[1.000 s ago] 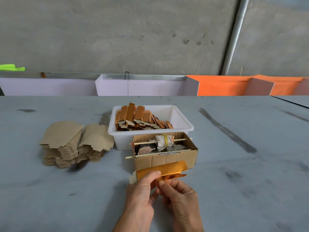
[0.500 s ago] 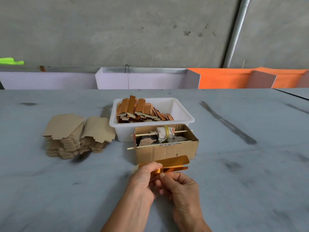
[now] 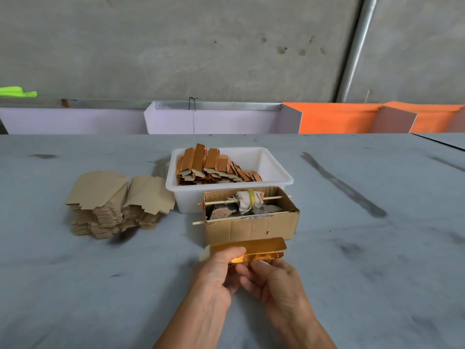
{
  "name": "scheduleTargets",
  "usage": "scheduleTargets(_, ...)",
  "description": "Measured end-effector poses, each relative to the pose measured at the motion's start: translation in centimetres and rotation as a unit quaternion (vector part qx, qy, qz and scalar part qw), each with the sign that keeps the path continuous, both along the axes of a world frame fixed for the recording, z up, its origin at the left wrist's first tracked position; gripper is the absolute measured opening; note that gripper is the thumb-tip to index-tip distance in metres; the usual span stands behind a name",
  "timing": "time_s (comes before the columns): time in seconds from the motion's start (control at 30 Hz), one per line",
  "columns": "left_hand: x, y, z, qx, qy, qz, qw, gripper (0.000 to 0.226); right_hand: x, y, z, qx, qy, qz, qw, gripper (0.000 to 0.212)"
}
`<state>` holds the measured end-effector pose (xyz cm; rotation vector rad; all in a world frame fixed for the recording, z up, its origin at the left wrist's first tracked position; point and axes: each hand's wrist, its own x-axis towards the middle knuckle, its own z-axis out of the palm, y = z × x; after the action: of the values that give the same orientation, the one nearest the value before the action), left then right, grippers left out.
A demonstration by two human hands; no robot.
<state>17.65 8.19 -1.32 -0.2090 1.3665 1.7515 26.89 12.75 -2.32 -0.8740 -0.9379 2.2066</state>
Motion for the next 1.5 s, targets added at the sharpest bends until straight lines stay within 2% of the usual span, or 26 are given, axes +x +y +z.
scheduleTargets(0.13,-0.3,0.2,-0.6,0.007,0.018,0.019,1.000,0.017,0.3,0.1,-0.2,-0.028,0.023,0.026,0.999,0.013)
scheduleTargets(0.27,-0.2,0.2,-1.2,0.014,0.043,0.003,0.999,0.022,0.0,0.0,-0.3,-0.011,-0.012,-0.024,1.000,0.007)
scheduleTargets(0.47,0.5,-0.3,-0.4,0.052,0.051,-0.006,0.997,0.051,-0.7,0.0,0.1,-0.019,-0.009,-0.085,0.996,0.015)
scheduleTargets(0.63,0.9,-0.6,-1.3,0.054,0.082,0.005,0.995,0.021,-0.6,0.3,-0.1,0.008,-0.026,-0.120,0.992,0.020)
scheduleTargets(0.73,0.9,-0.6,-1.5,0.059,0.069,0.012,0.996,0.014,-0.6,0.3,0.0,0.028,-0.043,-0.127,0.991,0.020)
scheduleTargets(0.9,0.4,-0.6,-1.4,0.062,0.077,0.018,0.995,0.015,-0.7,0.4,0.1,-0.025,-0.019,-0.083,0.996,0.019)
scheduleTargets(1.07,-0.1,-1.2,-1.7,0.057,0.108,0.019,0.992,0.015,-0.6,0.9,0.3,-0.053,-0.034,-0.033,0.997,0.014)
scheduleTargets(1.5,-0.8,-1.6,-1.1,0.036,0.094,-0.036,0.994,0.019,-1.8,1.6,1.0,-0.055,-0.076,-0.028,0.995,0.022)
